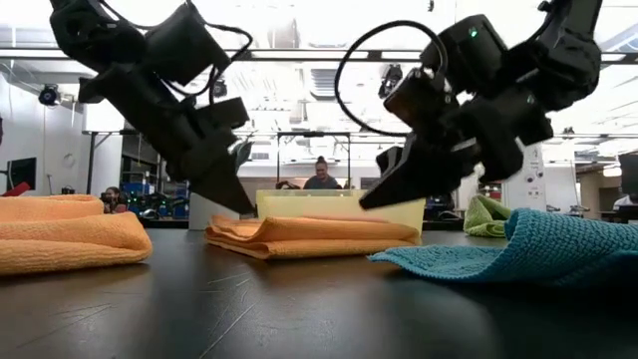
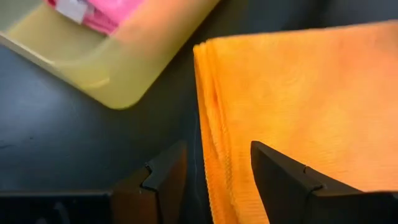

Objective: Fold microfiber towels
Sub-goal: Fold the top yellow towel on the table

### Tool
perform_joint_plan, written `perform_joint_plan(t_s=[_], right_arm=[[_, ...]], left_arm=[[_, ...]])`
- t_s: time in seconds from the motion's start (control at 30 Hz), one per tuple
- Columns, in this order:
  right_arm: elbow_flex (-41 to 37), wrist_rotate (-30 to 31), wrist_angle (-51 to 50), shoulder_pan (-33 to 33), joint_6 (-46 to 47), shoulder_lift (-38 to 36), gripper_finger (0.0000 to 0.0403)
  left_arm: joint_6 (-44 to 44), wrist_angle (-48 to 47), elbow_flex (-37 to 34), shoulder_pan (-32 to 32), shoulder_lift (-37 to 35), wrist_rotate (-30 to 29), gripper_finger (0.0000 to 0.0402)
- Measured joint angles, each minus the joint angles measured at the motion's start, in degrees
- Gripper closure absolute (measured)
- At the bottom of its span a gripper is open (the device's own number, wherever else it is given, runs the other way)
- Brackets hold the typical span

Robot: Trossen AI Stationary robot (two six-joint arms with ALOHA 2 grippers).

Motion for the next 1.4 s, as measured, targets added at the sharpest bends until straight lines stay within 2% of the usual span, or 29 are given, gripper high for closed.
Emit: perform_joint_plan(t_s=[0.13,0.33,0.57,0.67,0.77,0.9,0.97,1.23,1.4], right_arm=[[0.0,0.0,-2.7,0.2,4.0,-3.6,0.0394],[0.1,0.6,-4.1,2.9,7.3,-7.2,0.0394],[2.5,10.6,-4.7,8.1,10.0,-6.2,0.0394],[4.2,12.3,-6.6,9.0,14.8,-5.9,0.0394],[6.5,12.5,-13.0,9.3,20.6,-6.5,0.0394],[9.8,11.5,-24.5,9.3,32.4,-6.6,0.0394],[10.4,11.5,-26.6,9.3,36.8,-6.5,0.0393],[10.4,12.2,-26.7,11.0,41.4,-6.5,0.0358],[10.4,18.0,-26.3,10.9,43.4,-6.5,0.0329]], left_arm=[[-0.1,0.3,0.0,0.0,-2.3,0.4,0.0237],[-0.1,0.5,-0.1,-0.3,-4.5,4.4,0.0237],[-0.2,0.1,-0.7,-0.3,-3.3,4.1,0.0237],[-5.5,0.4,-0.4,-0.1,-2.9,4.0,0.0237],[-11.5,0.6,0.1,0.4,-3.4,4.4,0.0237],[-12.2,0.6,0.3,0.4,-4.4,7.7,0.0237],[-12.0,0.4,0.3,0.4,-4.6,8.3,0.0235],[-10.2,0.3,0.0,3.6,-4.6,7.5,0.0184],[-7.7,0.6,-0.5,4.8,-3.6,7.3,0.0176]])
